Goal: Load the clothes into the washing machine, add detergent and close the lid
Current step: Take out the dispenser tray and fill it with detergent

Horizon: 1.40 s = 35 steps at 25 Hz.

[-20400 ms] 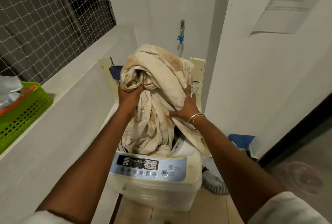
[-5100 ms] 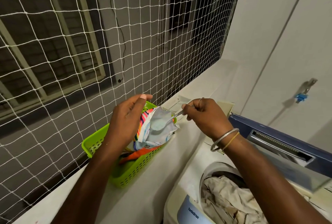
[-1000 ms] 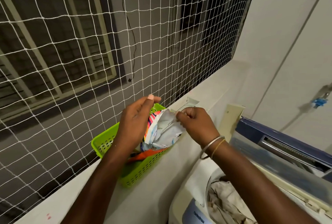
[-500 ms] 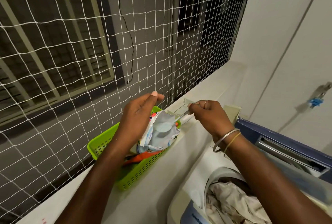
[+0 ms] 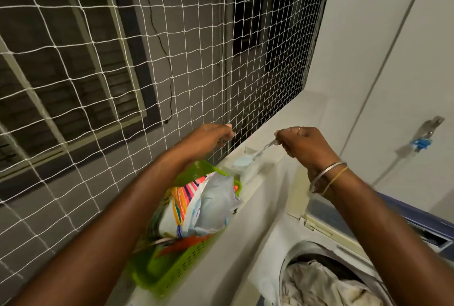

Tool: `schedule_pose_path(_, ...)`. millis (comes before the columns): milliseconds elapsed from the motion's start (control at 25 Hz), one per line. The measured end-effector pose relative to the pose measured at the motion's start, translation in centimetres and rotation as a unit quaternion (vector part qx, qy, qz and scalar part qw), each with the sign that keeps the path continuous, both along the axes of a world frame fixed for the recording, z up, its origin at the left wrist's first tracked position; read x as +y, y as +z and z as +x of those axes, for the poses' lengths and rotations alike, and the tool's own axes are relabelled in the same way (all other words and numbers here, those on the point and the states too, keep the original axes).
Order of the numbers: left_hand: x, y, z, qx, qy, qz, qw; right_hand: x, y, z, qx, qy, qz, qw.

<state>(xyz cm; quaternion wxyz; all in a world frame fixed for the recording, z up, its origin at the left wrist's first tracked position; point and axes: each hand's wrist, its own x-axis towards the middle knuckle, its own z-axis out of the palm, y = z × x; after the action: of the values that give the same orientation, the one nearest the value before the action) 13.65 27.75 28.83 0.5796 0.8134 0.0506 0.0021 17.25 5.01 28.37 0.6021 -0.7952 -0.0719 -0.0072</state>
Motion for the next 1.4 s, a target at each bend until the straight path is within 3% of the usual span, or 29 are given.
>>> schedule_pose_path(320,0.1,-3.9,7.8,0.137,-0.025,-0.002,0.990,1.3,-3.8,8.4,0.062,-0.025,-0.027,0.997)
schedule_pose_path(640,0.9,-7.5,12.4,0.211,-0.026,-0.022,0.977,1.7,-8.7,13.1,0.105,0.015,-0.144,0.984)
schedule_pose_path(880,0.6,-8.9,12.5,0.242,-0.050,-0.029,0.968,2.0,-8.9,12.9,0.030,0.029,-0.195,0.980)
schedule_pose_path(1120,0.2,-8.4,12.1,0.237,-0.045,-0.031,0.970,2.0,-8.5,12.2,-0.152,0.066,-0.198,0.966)
schedule_pose_path(1280,-0.1,-7.3,11.5,0.210,-0.052,-0.033,0.976,1.4,-7.8,10.5,-0.265,0.068,-0.225,0.935)
schedule_pose_path(1400,-0.3,-6.1,10.3,0.182,-0.055,-0.030,0.981,0.7,-7.1,9.2,-0.256,0.024,-0.207,0.944)
